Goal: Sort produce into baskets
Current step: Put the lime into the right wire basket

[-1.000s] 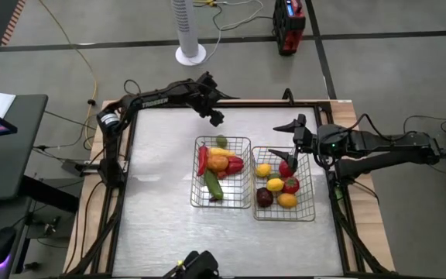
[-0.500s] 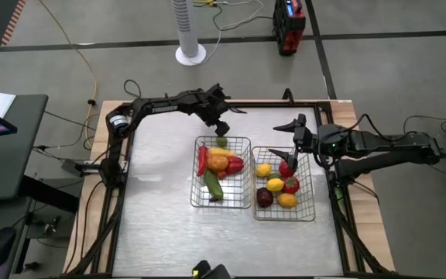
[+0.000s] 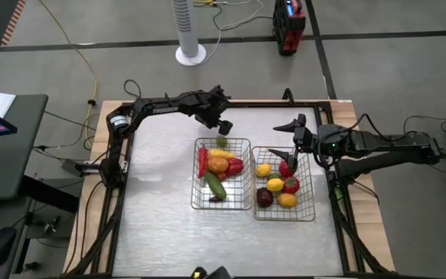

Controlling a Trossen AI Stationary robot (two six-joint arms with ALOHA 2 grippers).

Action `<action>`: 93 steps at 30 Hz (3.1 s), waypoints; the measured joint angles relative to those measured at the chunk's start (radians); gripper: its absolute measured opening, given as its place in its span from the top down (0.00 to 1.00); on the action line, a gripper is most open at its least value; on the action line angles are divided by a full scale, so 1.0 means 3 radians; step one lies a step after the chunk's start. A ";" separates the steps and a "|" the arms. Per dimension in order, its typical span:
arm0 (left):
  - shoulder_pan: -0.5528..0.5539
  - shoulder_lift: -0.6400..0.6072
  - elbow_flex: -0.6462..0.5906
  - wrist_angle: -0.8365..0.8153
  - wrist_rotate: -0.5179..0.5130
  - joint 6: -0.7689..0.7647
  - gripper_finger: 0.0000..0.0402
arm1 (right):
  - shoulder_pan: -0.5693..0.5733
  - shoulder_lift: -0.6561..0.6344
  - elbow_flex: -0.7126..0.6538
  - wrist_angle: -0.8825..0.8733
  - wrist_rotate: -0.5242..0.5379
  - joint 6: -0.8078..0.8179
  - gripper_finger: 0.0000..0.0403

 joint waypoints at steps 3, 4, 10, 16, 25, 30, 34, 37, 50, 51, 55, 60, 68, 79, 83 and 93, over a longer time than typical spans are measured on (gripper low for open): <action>-0.0030 0.0000 0.0000 -0.0162 0.0114 -0.0056 0.19 | 0.0000 0.0000 0.0000 0.0000 0.0000 0.0000 0.04; -0.0044 0.0000 0.0000 -0.0220 0.0123 -0.0070 0.19 | 0.0000 0.0000 0.0000 0.0000 0.0000 0.0000 0.04; -0.0146 0.0000 0.0000 -0.0351 -0.0076 -0.0183 0.20 | 0.0000 0.0000 0.0000 0.0000 -0.0001 -0.0001 0.04; -0.0315 0.0000 0.0000 -0.0287 -0.0382 -0.0147 0.20 | 0.0001 0.0000 0.0000 0.0000 -0.0003 -0.0003 0.04; -0.0398 0.0000 0.0000 -0.0297 -0.0490 -0.0119 0.20 | 0.0001 0.0000 0.0000 0.0000 -0.0004 -0.0003 0.04; -0.0383 0.0021 0.0004 -0.0260 -0.0652 -0.0025 0.20 | 0.0001 0.0000 0.0000 0.0001 -0.0005 -0.0001 0.04; -0.0345 0.0071 -0.0010 -0.0239 -0.0533 -0.0040 0.20 | 0.0001 -0.0001 0.0000 0.0004 -0.0005 -0.0001 0.04; -0.0312 0.0116 -0.0015 -0.0210 -0.0276 -0.0047 0.20 | 0.0004 0.0000 0.0000 0.0003 -0.0006 -0.0001 0.04; -0.0265 0.0114 -0.0019 -0.0326 -0.0190 -0.0099 0.20 | 0.0005 0.0000 0.0000 0.0003 -0.0006 -0.0001 0.04; -0.0266 0.0114 -0.0019 -0.0324 -0.0209 -0.0100 0.20 | 0.0005 0.0000 0.0000 0.0003 -0.0006 -0.0001 0.04; -0.0261 0.0105 -0.0014 -0.0315 -0.0363 -0.0093 0.20 | 0.0005 0.0000 0.0000 0.0004 -0.0006 -0.0001 0.04; -0.0208 0.0104 -0.0013 -0.0291 -0.0375 -0.0125 0.20 | 0.0005 0.0000 0.0000 0.0004 -0.0006 -0.0001 0.04; -0.0139 0.0109 0.0026 -0.0318 0.0289 -0.0118 0.20 | 0.0005 0.0000 0.0000 0.0000 -0.0006 -0.0001 0.04; -0.0045 0.0109 0.0229 -0.0474 0.0456 -0.0085 0.20 | 0.0005 0.0000 0.0000 0.0000 -0.0006 0.0000 0.04; -0.0046 0.0109 0.0287 -0.0544 0.0556 -0.0050 0.20 | 0.0005 0.0000 0.0000 -0.0002 -0.0006 -0.0001 0.04; -0.0029 0.0109 0.0287 -0.0502 0.0011 -0.0143 0.20 | 0.0005 0.0000 0.0000 0.0003 -0.0006 -0.0003 0.04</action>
